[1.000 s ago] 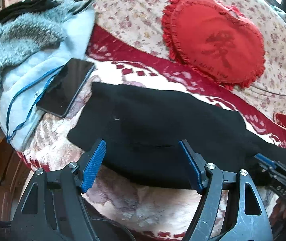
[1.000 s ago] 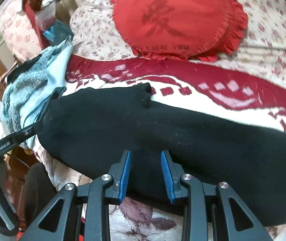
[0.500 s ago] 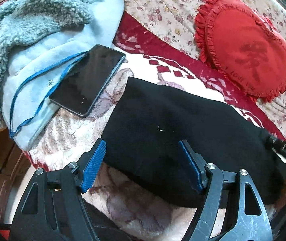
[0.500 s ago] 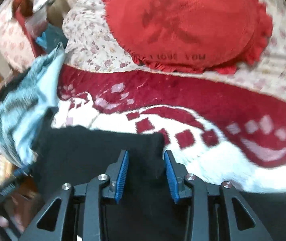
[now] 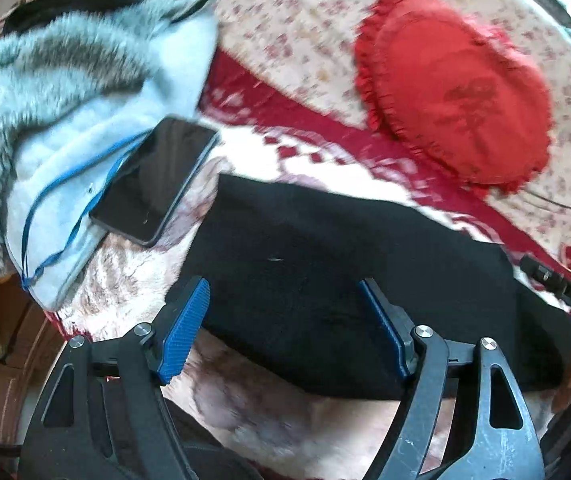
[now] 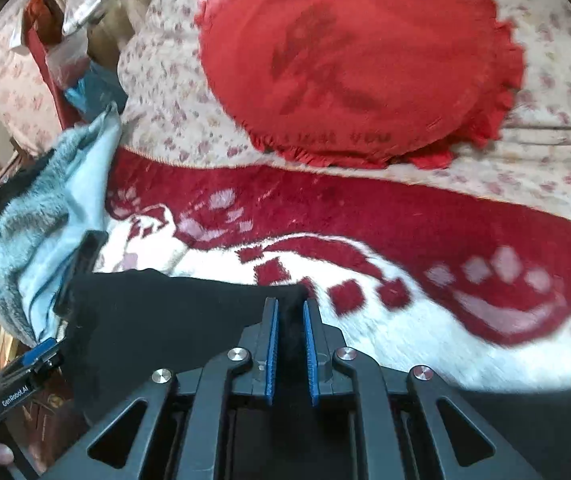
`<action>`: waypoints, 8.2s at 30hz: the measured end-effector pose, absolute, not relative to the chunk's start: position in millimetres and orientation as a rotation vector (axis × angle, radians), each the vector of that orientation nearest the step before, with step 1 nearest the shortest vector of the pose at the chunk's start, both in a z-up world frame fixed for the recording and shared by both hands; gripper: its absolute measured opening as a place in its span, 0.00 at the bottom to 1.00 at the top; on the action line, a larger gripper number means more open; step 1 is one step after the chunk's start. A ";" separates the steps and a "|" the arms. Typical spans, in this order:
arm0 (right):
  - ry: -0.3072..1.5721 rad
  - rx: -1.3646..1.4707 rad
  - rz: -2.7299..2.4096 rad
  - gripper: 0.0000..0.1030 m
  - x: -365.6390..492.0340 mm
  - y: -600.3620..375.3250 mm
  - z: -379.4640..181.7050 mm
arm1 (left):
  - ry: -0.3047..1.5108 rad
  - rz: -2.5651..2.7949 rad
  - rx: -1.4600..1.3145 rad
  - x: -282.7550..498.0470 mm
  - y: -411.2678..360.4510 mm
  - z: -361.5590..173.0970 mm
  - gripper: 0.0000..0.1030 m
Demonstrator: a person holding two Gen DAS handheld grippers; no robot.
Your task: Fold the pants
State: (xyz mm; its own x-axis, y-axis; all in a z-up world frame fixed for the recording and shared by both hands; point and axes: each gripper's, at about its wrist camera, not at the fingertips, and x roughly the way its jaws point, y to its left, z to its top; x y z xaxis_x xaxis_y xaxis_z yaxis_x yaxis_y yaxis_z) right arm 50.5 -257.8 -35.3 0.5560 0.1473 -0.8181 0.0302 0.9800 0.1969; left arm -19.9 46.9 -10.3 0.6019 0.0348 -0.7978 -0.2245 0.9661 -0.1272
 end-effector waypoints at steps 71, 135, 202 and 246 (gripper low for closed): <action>0.823 0.698 -0.258 0.47 -160.3 -488.2 -42.7 | 1.121 -0.892 0.434 48.2 -449.5 -55.8 0.74; 0.822 0.402 0.140 0.14 -64.3 -312.2 28.3 | 0.937 -0.645 0.153 51.9 -204.2 48.2 0.15; 0.913 0.480 0.125 0.19 -35.6 -349.1 -8.1 | 1.020 -0.444 -0.180 38.0 -117.1 3.9 0.11; 1.101 0.150 0.188 0.19 0.5 -248.2 -46.1 | 1.048 -0.214 -0.127 -15.0 -71.4 -19.6 0.15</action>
State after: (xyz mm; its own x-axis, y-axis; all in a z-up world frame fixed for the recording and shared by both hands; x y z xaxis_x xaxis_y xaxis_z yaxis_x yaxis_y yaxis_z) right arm 0.5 -248.2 -46.1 0.4395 0.2248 -0.8697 -0.0764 0.9740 0.2131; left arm -15.0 -71.4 -19.6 0.4811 -0.2354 -0.8445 0.1146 0.9719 -0.2056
